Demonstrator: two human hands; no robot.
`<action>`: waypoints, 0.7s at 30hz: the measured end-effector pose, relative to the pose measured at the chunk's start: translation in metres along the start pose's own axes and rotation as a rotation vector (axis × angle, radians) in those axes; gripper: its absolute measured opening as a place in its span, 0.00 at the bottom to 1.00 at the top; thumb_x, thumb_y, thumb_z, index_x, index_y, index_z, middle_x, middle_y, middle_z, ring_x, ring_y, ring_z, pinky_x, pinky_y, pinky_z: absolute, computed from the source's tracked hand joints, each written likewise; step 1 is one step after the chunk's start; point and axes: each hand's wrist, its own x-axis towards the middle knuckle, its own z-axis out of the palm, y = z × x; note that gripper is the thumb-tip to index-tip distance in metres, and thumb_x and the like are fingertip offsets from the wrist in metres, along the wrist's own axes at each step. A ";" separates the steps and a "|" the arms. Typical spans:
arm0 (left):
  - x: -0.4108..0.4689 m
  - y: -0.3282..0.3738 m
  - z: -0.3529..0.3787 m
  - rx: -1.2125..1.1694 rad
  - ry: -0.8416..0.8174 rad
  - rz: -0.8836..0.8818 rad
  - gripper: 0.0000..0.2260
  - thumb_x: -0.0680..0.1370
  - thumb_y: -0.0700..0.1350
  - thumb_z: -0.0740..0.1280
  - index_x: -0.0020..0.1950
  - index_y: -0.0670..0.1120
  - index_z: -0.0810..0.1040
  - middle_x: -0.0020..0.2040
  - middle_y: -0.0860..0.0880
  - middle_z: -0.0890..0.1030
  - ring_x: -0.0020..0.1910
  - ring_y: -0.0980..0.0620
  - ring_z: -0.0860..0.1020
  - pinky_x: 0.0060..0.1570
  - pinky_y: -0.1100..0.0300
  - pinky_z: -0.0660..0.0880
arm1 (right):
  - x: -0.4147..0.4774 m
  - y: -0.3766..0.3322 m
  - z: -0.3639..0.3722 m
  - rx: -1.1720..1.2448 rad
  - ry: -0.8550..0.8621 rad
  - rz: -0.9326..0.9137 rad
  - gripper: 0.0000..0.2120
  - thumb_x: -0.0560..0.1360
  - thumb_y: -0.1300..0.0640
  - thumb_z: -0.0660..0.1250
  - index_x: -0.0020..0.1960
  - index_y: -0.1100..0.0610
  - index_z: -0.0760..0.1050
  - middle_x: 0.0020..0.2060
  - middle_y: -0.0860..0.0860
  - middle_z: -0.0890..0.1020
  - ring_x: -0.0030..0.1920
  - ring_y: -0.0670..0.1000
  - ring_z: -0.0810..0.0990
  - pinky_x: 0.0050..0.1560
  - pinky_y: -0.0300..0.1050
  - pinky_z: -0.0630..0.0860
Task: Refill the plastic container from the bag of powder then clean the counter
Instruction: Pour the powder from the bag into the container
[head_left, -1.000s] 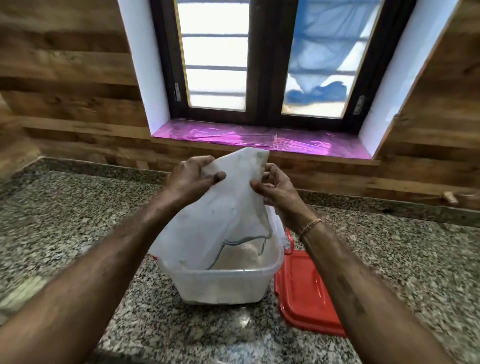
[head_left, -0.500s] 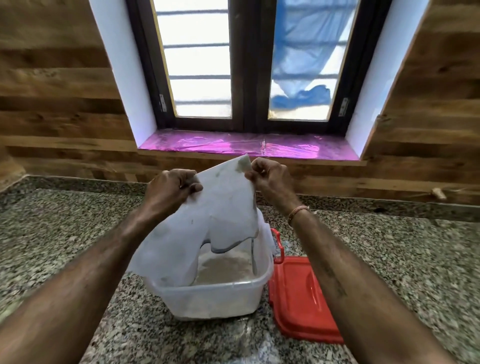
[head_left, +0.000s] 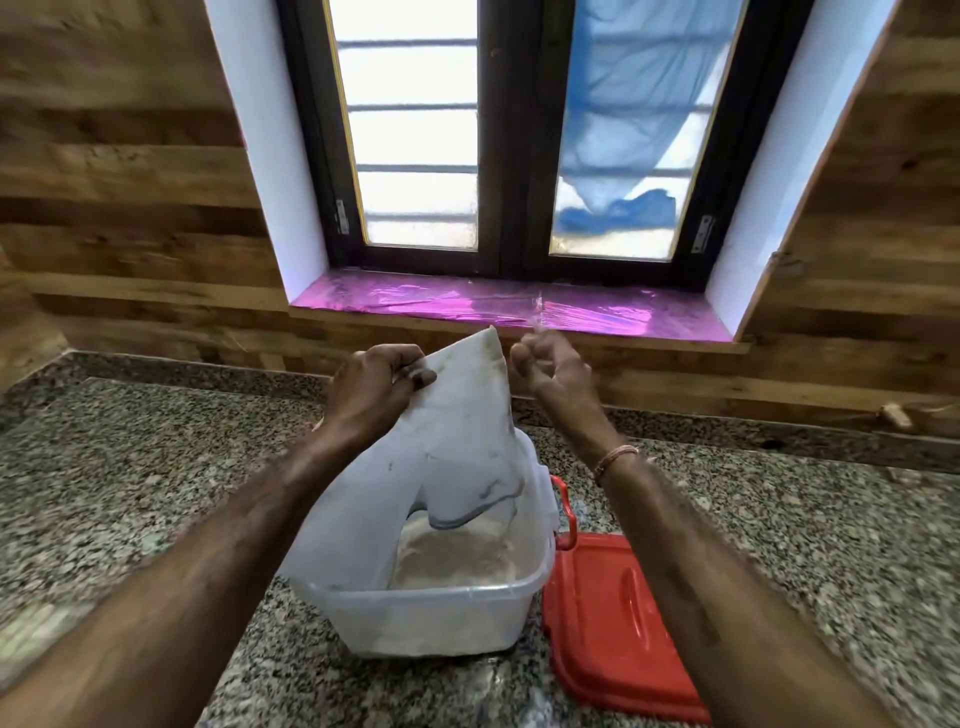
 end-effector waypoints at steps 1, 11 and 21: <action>0.000 0.002 0.002 -0.006 -0.007 0.004 0.12 0.75 0.57 0.67 0.40 0.50 0.77 0.34 0.52 0.79 0.40 0.46 0.79 0.39 0.51 0.76 | 0.001 -0.007 0.000 -0.026 0.061 -0.054 0.33 0.80 0.40 0.65 0.81 0.49 0.61 0.73 0.53 0.75 0.64 0.50 0.80 0.59 0.48 0.81; -0.006 0.005 0.010 -0.005 0.044 -0.010 0.09 0.76 0.55 0.70 0.42 0.51 0.79 0.36 0.53 0.80 0.41 0.49 0.78 0.39 0.54 0.73 | 0.005 -0.017 -0.003 -0.346 -0.016 -0.288 0.26 0.83 0.41 0.58 0.79 0.46 0.65 0.74 0.52 0.75 0.66 0.51 0.80 0.62 0.52 0.79; -0.008 -0.001 0.005 -0.102 0.152 -0.120 0.08 0.73 0.55 0.71 0.39 0.52 0.78 0.33 0.55 0.79 0.39 0.49 0.79 0.40 0.52 0.75 | -0.015 0.022 0.005 -0.208 -0.314 0.079 0.23 0.78 0.40 0.69 0.69 0.48 0.78 0.70 0.49 0.78 0.69 0.49 0.78 0.69 0.55 0.77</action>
